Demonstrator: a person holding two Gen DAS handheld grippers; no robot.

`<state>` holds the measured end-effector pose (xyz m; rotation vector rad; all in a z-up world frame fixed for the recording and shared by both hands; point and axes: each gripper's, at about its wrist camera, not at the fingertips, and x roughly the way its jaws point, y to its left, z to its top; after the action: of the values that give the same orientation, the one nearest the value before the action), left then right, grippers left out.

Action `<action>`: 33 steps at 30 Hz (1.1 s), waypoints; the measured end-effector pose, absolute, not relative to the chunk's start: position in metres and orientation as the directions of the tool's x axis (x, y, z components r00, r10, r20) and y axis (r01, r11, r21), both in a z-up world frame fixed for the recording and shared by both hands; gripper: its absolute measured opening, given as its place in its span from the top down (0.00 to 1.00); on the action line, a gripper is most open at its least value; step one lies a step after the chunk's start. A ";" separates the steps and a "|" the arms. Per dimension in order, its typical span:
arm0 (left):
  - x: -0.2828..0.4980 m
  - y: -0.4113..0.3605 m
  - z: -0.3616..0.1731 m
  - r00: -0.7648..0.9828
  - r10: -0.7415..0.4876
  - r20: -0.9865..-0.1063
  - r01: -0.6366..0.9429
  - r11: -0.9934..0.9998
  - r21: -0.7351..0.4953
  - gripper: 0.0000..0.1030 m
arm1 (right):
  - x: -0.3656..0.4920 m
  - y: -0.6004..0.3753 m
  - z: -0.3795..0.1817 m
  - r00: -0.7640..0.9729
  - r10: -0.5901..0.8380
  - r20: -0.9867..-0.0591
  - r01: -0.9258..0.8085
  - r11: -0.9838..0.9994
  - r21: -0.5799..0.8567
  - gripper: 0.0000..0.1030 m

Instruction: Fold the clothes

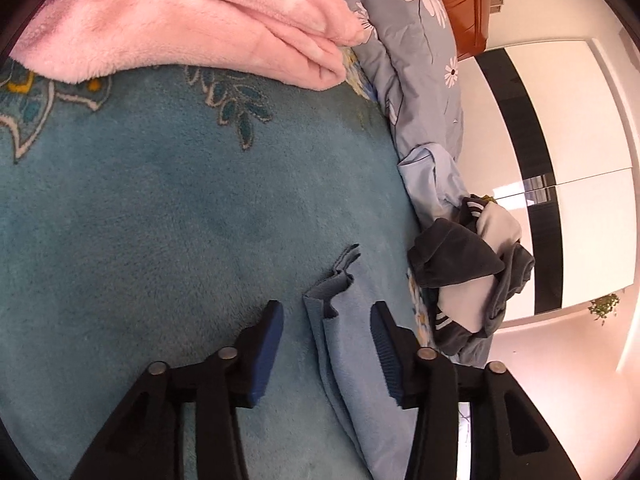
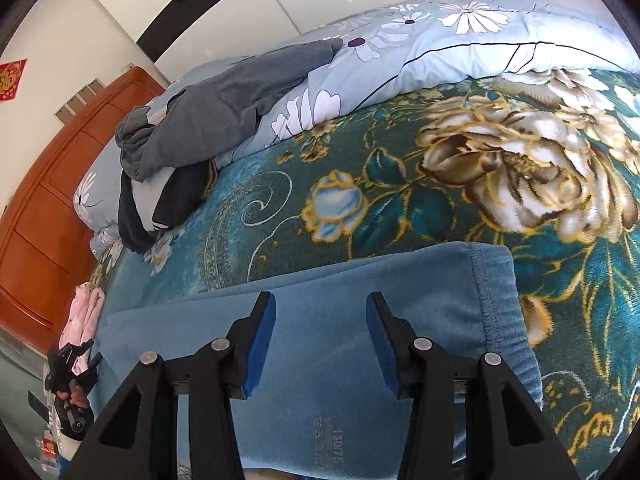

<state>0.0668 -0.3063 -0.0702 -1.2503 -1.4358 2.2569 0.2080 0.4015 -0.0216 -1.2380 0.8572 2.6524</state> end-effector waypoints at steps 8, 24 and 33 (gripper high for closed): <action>0.054 -0.277 -0.062 -0.611 0.525 -0.593 0.222 -0.605 -0.764 0.48 | 0.201 0.392 -0.027 -0.660 -0.176 -0.731 -0.282 -0.843 0.458 0.53; 0.076 -0.158 0.076 -0.638 0.636 -0.434 -0.201 -0.681 -0.704 0.94 | 0.211 0.402 -0.025 -0.688 -0.187 -0.701 -0.279 -0.824 0.493 0.53; 0.118 0.008 0.060 -0.314 0.851 -0.422 -0.438 -0.524 -0.730 0.94 | 0.217 0.399 -0.031 -0.693 -0.209 -0.690 -0.274 -0.809 0.520 0.53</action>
<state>0.1184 0.0081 0.0599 -1.0293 -0.6308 1.9330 0.2174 0.3990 -0.0308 -1.2154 0.9569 2.6907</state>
